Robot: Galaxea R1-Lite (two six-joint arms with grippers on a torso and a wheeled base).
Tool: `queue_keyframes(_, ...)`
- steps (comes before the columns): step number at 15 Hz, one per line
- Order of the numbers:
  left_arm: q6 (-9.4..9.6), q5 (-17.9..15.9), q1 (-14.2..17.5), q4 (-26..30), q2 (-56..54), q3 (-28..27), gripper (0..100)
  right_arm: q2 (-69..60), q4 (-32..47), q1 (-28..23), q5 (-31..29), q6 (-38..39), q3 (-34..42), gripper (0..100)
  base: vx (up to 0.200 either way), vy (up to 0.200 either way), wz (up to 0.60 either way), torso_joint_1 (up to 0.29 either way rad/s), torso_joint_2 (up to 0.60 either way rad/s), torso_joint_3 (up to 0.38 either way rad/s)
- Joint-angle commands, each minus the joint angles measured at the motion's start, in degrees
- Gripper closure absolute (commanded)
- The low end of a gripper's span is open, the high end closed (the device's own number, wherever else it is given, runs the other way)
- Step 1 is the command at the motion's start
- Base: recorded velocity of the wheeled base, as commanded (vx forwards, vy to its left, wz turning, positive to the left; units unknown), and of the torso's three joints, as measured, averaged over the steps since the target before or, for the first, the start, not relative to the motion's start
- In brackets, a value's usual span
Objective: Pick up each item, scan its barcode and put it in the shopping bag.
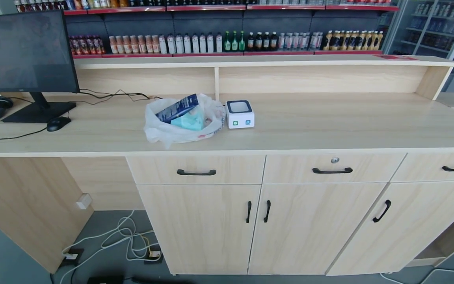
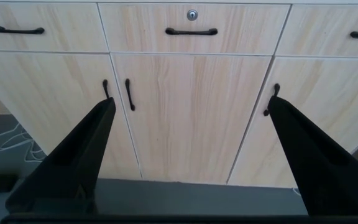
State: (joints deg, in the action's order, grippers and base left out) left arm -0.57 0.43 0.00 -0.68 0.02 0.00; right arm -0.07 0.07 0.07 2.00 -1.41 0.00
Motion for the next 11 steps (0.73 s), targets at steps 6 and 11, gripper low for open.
queue_keyframes(6, -0.04, 0.0, 0.0, 0.0, 0.1, 0.0, 100, 0.1, 0.0, 0.0, -0.1, 0.3, 0.0, 0, -0.167, 0.0, 0.0, 0.003, 0.0, 0.003)
queue_keyframes(11, 0.4, 0.0, 0.0, 0.0, 0.1, 0.0, 100, 0.1, 0.0, 0.0, -0.5, 0.4, 0.0, 0, 0.0, 0.0, 0.0, 0.0, 0.0, 0.0)
